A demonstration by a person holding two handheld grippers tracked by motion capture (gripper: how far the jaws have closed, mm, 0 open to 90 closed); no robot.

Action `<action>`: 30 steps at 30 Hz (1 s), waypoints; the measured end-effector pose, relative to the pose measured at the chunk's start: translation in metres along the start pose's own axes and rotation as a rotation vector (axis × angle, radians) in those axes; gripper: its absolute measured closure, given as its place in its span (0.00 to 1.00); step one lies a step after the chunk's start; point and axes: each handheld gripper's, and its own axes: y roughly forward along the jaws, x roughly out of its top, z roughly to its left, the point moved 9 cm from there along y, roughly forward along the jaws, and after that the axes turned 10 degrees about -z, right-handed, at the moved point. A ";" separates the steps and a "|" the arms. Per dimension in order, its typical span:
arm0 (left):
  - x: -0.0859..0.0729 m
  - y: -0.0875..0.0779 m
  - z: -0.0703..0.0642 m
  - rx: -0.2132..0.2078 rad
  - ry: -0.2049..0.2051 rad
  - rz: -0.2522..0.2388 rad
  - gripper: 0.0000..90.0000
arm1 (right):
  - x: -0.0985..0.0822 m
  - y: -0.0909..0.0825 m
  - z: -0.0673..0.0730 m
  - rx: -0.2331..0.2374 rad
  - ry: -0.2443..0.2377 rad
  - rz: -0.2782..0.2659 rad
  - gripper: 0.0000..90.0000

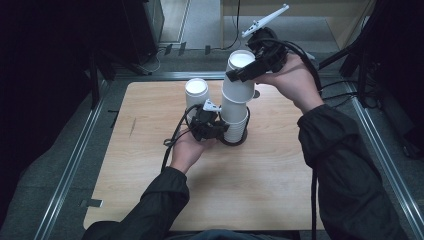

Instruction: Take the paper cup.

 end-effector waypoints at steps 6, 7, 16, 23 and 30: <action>-0.001 -0.010 0.000 -0.039 -0.003 0.011 0.71 | -0.005 -0.022 0.003 0.020 -0.006 0.020 0.28; 0.000 -0.011 -0.001 -0.052 -0.008 0.007 0.71 | -0.005 -0.022 0.003 0.020 -0.006 0.020 0.28; -0.001 -0.028 -0.004 -0.123 0.015 0.010 0.54 | -0.032 -0.041 0.019 0.057 -0.028 0.016 0.27; -0.004 -0.036 -0.007 -0.181 0.035 -0.001 0.48 | -0.053 -0.047 0.023 0.087 -0.019 0.018 0.27; -0.014 -0.046 -0.007 -0.217 0.072 0.001 0.42 | -0.082 -0.043 0.034 0.123 -0.033 0.032 0.27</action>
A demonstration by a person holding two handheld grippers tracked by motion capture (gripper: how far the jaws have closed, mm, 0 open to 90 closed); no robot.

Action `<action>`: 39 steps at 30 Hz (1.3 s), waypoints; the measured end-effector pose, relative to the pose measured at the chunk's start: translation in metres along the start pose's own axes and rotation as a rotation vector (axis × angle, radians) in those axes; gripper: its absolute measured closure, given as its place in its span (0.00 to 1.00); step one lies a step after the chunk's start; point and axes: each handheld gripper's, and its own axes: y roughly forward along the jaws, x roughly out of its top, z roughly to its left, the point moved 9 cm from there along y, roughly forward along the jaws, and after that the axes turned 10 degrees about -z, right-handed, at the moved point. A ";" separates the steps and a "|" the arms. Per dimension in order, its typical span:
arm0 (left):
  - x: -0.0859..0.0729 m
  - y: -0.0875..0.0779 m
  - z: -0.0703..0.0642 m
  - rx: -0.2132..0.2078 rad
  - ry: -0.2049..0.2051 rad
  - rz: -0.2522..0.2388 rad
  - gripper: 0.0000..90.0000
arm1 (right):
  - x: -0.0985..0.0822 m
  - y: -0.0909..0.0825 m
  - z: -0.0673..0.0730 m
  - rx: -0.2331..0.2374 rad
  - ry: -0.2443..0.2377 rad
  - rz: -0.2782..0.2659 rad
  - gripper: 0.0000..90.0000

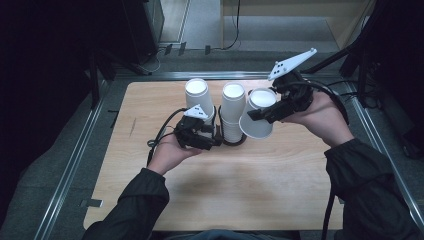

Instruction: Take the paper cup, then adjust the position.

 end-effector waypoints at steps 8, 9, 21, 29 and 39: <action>-0.005 -0.008 -0.003 -0.052 -0.002 -0.016 0.39 | -0.032 0.010 0.006 0.035 0.002 0.001 0.27; -0.005 -0.008 -0.003 -0.052 -0.002 -0.016 0.39 | -0.032 0.010 0.006 0.035 0.002 0.001 0.27; -0.019 -0.010 -0.005 -0.070 0.012 -0.012 0.34 | -0.073 0.029 0.011 0.065 0.032 0.001 0.27; -0.030 -0.010 -0.008 -0.092 0.023 -0.002 0.28 | -0.098 0.047 0.018 0.087 0.038 -0.004 0.27; -0.044 -0.013 -0.013 -0.138 0.026 0.024 0.12 | -0.126 0.074 0.026 0.130 0.076 0.000 0.27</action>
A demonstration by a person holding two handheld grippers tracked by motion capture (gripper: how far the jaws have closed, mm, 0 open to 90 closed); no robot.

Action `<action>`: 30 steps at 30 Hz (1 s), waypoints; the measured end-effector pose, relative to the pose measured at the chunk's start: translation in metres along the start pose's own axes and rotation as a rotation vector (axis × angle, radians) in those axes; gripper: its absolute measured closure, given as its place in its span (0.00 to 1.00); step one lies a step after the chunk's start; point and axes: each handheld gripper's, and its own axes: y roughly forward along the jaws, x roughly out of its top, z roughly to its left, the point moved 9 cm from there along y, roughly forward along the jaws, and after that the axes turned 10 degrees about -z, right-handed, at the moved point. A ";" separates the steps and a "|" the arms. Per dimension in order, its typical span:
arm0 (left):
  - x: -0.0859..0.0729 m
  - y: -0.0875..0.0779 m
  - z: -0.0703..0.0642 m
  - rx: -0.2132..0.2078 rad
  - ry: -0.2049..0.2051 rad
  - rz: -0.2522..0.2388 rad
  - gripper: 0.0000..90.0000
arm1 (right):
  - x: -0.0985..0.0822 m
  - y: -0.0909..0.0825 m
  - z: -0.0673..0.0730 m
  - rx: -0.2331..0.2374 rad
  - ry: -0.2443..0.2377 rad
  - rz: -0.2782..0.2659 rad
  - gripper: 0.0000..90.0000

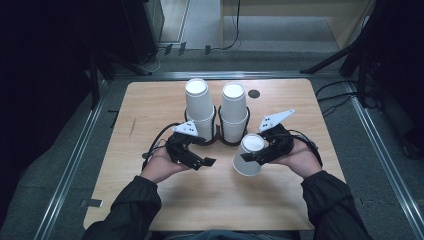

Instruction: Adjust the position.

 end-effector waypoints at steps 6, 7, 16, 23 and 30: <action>-0.009 0.004 -0.006 -0.006 0.020 0.034 0.06 | -0.006 0.009 0.003 0.012 -0.002 0.000 0.27; -0.010 0.006 -0.008 -0.025 0.009 0.031 0.05 | -0.008 0.011 0.003 0.012 0.002 0.002 0.27; -0.017 0.015 -0.007 -0.043 -0.001 0.040 0.03 | -0.011 0.019 0.004 0.025 0.008 -0.031 0.27; -0.019 0.025 -0.008 -0.053 0.008 0.039 0.00 | -0.013 0.023 0.004 0.031 0.019 -0.050 0.27; -0.018 0.037 -0.017 -0.101 0.024 0.038 0.00 | -0.007 0.028 0.012 0.064 0.015 -0.076 0.27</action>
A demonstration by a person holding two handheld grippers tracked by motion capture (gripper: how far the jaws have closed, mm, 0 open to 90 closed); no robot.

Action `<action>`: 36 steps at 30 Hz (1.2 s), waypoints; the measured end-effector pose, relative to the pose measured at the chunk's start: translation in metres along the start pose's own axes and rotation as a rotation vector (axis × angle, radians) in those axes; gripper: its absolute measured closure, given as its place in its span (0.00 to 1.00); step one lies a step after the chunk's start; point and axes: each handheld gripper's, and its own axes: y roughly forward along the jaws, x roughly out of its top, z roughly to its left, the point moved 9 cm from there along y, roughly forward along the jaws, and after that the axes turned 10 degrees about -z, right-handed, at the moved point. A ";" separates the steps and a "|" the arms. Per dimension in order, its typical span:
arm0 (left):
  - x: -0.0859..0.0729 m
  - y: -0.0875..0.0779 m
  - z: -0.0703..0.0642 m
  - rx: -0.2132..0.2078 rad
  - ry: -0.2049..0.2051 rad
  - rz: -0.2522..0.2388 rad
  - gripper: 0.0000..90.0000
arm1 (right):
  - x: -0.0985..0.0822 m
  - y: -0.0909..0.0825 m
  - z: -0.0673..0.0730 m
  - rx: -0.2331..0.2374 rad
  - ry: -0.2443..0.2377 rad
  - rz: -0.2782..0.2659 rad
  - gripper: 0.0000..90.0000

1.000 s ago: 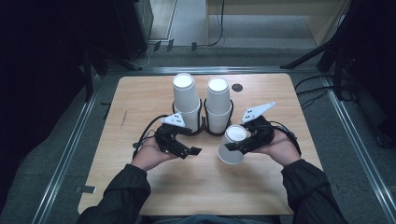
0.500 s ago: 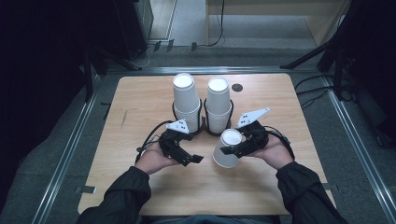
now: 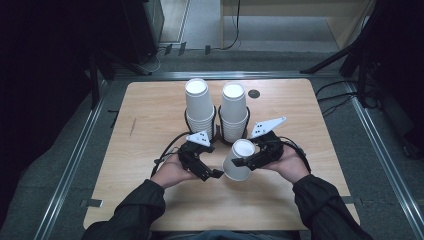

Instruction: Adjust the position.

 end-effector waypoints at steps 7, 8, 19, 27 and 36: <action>0.005 0.009 -0.005 -0.032 0.004 -0.027 0.00 | 0.013 0.003 0.012 0.040 0.004 -0.043 0.27; 0.005 0.009 -0.006 -0.037 0.012 -0.029 0.00 | 0.015 0.003 0.014 0.044 0.005 -0.052 0.27; 0.010 0.019 -0.018 -0.072 0.058 -0.041 0.00 | 0.031 0.002 0.027 0.093 0.020 -0.126 0.27; 0.016 0.015 -0.020 -0.065 0.122 -0.086 0.15 | 0.035 -0.001 0.028 0.116 0.049 -0.171 0.27; 0.018 0.007 -0.020 -0.109 0.106 -0.034 0.22 | 0.033 -0.005 0.026 0.137 0.086 -0.167 0.22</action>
